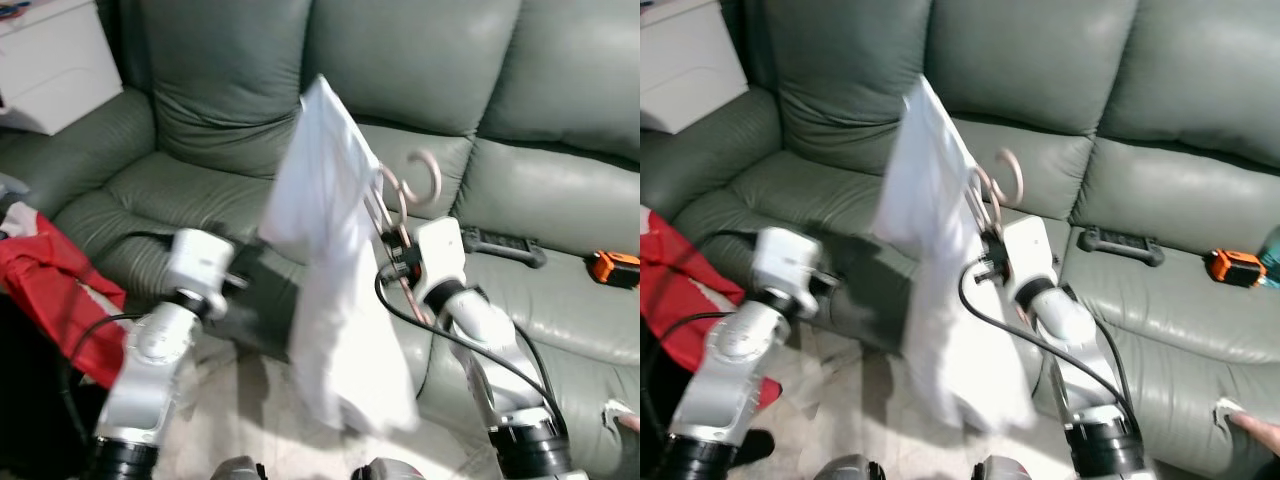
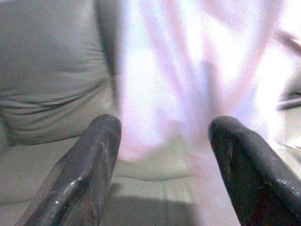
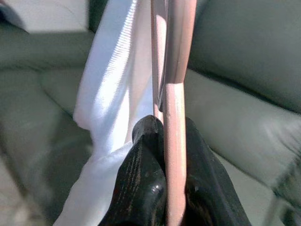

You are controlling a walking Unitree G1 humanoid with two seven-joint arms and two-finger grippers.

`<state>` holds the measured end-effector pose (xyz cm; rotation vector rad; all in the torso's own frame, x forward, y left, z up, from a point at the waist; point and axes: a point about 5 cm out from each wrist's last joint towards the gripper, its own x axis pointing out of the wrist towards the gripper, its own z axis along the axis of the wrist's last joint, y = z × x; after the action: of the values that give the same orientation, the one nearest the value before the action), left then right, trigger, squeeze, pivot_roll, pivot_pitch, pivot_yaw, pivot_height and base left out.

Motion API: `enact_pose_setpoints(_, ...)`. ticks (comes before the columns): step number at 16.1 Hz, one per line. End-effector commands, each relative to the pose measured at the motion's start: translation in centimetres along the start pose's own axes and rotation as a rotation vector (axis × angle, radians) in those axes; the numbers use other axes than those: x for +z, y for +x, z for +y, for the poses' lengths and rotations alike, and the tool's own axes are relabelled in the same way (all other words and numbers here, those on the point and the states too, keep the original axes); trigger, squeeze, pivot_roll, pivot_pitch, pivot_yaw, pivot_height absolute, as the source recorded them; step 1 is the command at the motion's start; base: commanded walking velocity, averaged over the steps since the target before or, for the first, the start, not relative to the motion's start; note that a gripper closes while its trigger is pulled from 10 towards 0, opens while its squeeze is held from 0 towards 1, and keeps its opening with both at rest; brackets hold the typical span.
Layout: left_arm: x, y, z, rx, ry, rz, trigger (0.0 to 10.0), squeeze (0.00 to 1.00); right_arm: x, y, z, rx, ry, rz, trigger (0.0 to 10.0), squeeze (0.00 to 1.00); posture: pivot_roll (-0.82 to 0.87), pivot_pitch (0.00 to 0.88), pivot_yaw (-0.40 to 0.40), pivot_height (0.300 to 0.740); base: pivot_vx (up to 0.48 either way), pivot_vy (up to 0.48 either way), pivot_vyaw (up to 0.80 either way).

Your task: Hang hanger

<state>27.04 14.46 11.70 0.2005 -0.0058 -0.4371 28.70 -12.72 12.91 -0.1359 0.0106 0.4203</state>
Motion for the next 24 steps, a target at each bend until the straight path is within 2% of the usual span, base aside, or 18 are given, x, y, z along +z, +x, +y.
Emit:
enact_pose_setpoints(1,0.4,-0.1,-0.1,-0.043,0.014,0.003,10.0,0.0,2.2,0.4,1.0,0.066,0.004,-0.091,10.0,0.0,-0.03,0.0,0.002,0.74,0.0,0.0,0.0)
enact_pose_setpoints(3,0.6,0.2,-0.2,-0.082,0.035,0.003,10.0,0.0,3.2,0.7,3.0,0.229,0.023,-0.11,10.0,0.0,-0.03,0.0,-0.002,0.74,0.0,0.0,0.0)
enact_pose_setpoints(4,0.6,0.1,0.3,-0.065,0.033,0.011,10.0,0.0,3.0,0.9,3.1,0.273,-0.006,-0.095,10.0,0.0,-0.03,0.0,-0.006,0.74,0.0,0.0,0.0)
enact_pose_setpoints(6,0.6,-0.1,0.9,-0.041,0.046,0.027,10.0,0.0,2.3,1.4,2.5,0.286,-0.031,-0.043,10.0,0.0,-0.02,0.0,-0.014,0.74,0.0,0.0,0.0)
enact_pose_setpoints(8,0.7,-0.2,1.0,-0.029,0.05,0.028,10.0,0.0,2.0,1.4,2.6,0.316,-0.03,-0.021,10.0,0.0,-0.02,0.0,-0.02,0.74,0.0,0.0,0.0)
enact_pose_setpoints(10,0.5,0.0,1.3,0.031,0.059,0.036,10.0,0.0,2.2,1.4,3.4,0.356,-0.009,-0.037,10.0,0.0,-0.02,0.0,-0.028,0.74,0.0,0.0,0.0)
enact_pose_setpoints(12,0.3,0.1,1.3,0.056,0.032,0.042,10.0,0.0,2.7,1.3,4.1,0.396,0.0,-0.066,10.0,0.0,-0.02,0.0,-0.034,0.74,0.0,0.0,0.0)
enact_pose_setpoints(15,0.3,0.1,1.2,0.053,0.012,0.038,10.0,0.0,3.3,1.7,5.2,0.532,-0.077,-0.101,10.0,0.0,-0.03,0.0,-0.037,0.74,0.0,0.0,0.0)
enact_pose_setpoints(17,0.2,0.1,1.2,0.066,0.018,0.041,10.0,0.0,4.0,2.1,5.6,0.592,-0.087,-0.118,10.0,0.0,-0.02,0.0,-0.042,0.74,0.0,0.0,0.0)
enact_pose_setpoints(18,0.2,0.1,1.3,0.084,0.006,0.039,5.2,0.0,4.5,2.2,6.0,0.638,-0.088,-0.132,10.0,0.0,-0.02,0.0,-0.046,0.74,0.0,0.0,0.0)
enact_pose_setpoints(19,0.1,0.1,1.4,0.093,0.003,0.042,2.9,0.0,4.8,2.1,6.3,0.665,-0.088,-0.142,10.0,0.0,-0.02,0.0,-0.05,0.74,0.0,0.0,0.0)
enact_pose_setpoints(20,0.1,0.0,1.7,0.116,0.018,0.043,0.0,0.0,5.1,2.0,6.4,0.683,-0.088,-0.152,10.0,0.0,-0.02,0.0,-0.051,0.74,0.0,0.0,0.0)
enact_pose_setpoints(24,-0.3,-0.1,3.3,0.221,0.033,0.07,0.0,0.0,5.0,0.8,7.2,0.777,-0.088,-0.134,10.0,0.0,-0.03,0.0,-0.049,0.74,0.0,0.0,0.0)
